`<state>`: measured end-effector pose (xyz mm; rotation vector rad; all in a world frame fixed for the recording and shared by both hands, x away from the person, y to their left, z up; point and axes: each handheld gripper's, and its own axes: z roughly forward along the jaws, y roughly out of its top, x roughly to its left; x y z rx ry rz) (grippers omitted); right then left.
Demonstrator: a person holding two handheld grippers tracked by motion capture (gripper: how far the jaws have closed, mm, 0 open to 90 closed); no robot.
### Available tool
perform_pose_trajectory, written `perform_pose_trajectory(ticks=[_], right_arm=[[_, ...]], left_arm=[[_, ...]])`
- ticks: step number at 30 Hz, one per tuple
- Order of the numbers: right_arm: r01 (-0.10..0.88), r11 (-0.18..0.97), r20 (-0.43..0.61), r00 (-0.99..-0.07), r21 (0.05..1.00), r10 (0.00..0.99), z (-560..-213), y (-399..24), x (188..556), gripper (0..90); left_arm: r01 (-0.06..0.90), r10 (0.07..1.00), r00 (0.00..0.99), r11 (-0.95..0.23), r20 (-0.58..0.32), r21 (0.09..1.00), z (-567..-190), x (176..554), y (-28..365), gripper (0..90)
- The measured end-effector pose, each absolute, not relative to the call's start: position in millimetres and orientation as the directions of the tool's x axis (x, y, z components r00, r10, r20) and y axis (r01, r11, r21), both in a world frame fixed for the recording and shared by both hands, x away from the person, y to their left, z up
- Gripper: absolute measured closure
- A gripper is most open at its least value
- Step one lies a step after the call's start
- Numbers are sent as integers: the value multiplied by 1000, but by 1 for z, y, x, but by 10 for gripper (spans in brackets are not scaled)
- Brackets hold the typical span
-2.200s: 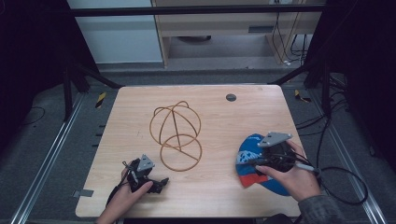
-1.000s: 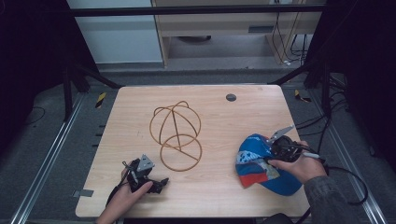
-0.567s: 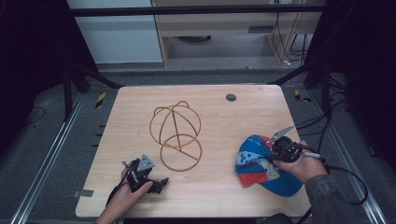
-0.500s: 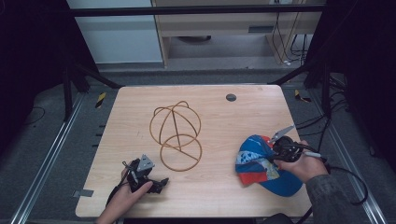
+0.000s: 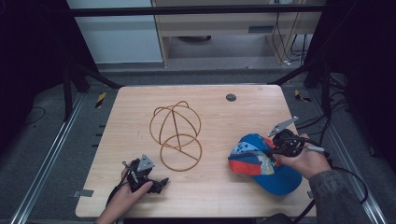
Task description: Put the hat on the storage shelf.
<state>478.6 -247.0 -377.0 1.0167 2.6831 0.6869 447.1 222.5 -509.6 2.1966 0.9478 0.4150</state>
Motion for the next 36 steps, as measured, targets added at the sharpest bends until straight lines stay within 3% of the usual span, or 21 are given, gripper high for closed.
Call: perform_pose_trajectory(ticks=[20,36], right_arm=[[481,686,-89,-781,546,618,-300,-217,482,900],[403,609,-108,-769,683,631,-256,-209,479,900]], left_arm=[[507,733,680,-487,17,711,-510,447,222,0],[508,733,680,-487,16,711,-510,447,222,0]])
